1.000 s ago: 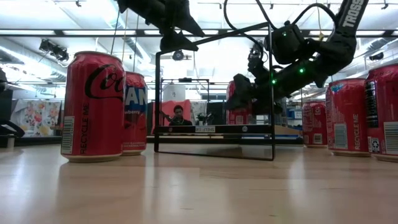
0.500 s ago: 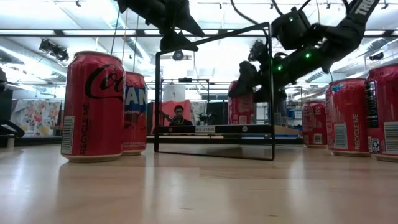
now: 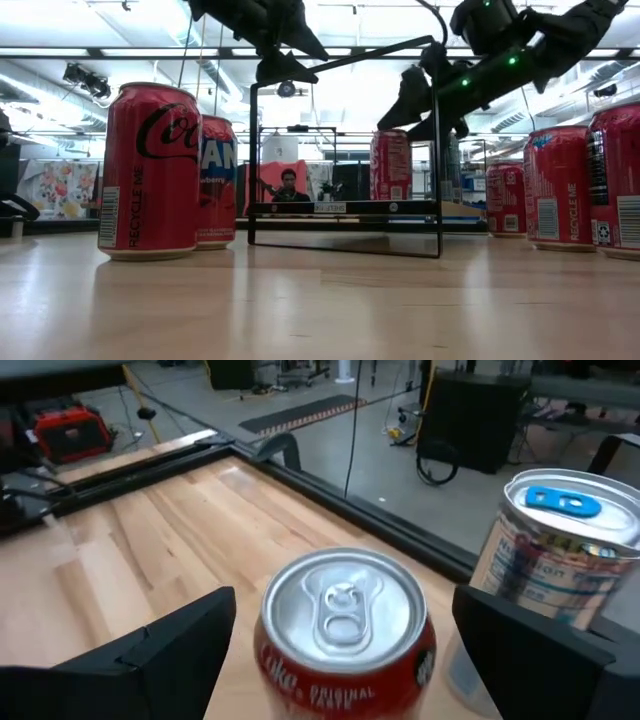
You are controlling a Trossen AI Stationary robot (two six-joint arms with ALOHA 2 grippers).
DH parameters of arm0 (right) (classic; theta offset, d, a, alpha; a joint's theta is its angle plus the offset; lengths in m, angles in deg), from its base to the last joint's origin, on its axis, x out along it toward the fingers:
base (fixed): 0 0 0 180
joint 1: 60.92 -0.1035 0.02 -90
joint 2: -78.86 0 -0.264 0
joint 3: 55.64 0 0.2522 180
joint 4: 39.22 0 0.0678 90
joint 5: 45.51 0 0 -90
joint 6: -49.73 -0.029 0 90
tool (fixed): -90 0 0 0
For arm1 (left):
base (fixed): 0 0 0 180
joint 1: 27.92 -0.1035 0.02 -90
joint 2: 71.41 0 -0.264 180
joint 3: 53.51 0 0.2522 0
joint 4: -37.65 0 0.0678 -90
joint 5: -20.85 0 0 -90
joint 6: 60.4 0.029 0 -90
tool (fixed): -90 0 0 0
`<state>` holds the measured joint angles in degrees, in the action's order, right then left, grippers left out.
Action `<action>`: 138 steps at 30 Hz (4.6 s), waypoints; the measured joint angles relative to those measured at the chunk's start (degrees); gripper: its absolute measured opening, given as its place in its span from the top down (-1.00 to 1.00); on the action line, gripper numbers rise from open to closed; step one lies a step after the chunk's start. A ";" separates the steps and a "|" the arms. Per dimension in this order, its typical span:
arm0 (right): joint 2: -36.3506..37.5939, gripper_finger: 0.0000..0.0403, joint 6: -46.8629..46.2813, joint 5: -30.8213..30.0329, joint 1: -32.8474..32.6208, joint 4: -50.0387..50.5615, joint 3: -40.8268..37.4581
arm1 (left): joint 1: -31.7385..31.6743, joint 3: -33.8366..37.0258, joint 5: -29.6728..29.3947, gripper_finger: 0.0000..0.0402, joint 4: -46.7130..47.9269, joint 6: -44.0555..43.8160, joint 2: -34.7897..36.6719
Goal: Place canned beverage on shelf
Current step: Put the left red-white soda can on the shelf, then put the red-white soda can on the shelf aligned with the other red-white soda can
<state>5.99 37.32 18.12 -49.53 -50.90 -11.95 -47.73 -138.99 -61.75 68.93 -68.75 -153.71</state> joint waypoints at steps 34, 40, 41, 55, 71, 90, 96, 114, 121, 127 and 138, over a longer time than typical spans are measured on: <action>-2.53 -0.77 4.02 -4.06 1.24 30.45 10.19 | 0.83 -0.04 2.93 -0.45 -1.46 -2.93 -4.17; -2.15 -0.73 3.50 -0.57 0.21 27.86 10.19 | 0.96 -0.04 3.80 -0.45 -1.44 -3.55 -4.17; -1.98 -0.73 3.06 -0.27 -0.10 27.63 10.21 | 1.00 -0.04 4.53 -0.45 -1.44 -3.55 -4.17; 0.27 -0.73 -2.43 3.83 0.53 63.85 30.09 | 0.00 -0.04 5.79 -0.45 -1.42 -2.42 -4.11; 1.47 -0.73 -13.81 25.80 11.76 96.65 37.89 | 0.00 -0.04 5.77 -0.45 -1.42 -0.91 -4.11; 1.41 -0.75 3.90 23.43 25.38 96.83 33.27 | 0.00 -0.04 5.75 -0.45 -1.44 -0.89 -4.11; -1.18 -0.75 8.60 24.42 28.84 95.10 33.27 | 0.00 -0.04 5.73 -0.45 -1.44 -0.89 -4.11; -7.01 -0.75 9.25 23.92 29.70 96.00 33.57 | 0.00 -0.04 5.16 -0.45 -1.44 -0.62 -4.11; -7.44 -0.75 8.52 23.11 25.89 98.94 36.12 | -0.26 -0.04 3.97 -0.45 -1.44 -0.03 -4.11; -6.04 -0.75 9.88 23.61 27.47 97.68 38.32 | -0.26 -0.04 3.98 -0.45 -1.58 -0.03 -4.09; -6.74 -0.75 12.46 26.38 31.13 95.62 36.76 | -0.26 -0.04 3.96 -0.45 -1.88 -0.49 -4.09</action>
<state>-0.75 49.78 44.50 -18.40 44.72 24.81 -47.99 -139.03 -57.79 67.05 -69.24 -157.80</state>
